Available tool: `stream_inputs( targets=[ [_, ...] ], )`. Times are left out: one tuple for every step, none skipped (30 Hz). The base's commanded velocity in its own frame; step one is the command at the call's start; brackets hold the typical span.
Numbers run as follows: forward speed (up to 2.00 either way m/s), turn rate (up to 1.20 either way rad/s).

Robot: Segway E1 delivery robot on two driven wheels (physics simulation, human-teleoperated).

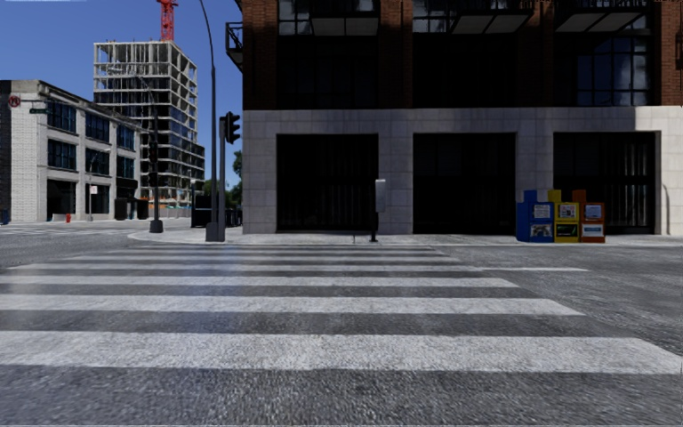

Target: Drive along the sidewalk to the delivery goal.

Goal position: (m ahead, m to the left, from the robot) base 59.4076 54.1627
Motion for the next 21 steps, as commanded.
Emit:
stream_inputs(
  targets=[
    [1.96,0.11],
    [1.96,0.0],
    [1.96,0.0],
    [1.96,0.0],
    [1.96,0.0],
    [1.96,0.0],
    [1.96,0.0],
    [1.96,0.0],
    [1.96,0.0],
    [1.96,0.0],
    [1.96,0.0],
    [1.96,0.0],
    [1.96,0.0],
    [1.96,0.0],
    [1.96,0.0],
    [1.96,0.0],
    [1.96,0.0],
    [1.96,0.0],
    [1.96,0.0],
    [1.96,0.0],
    [1.96,0.0]
  ],
)
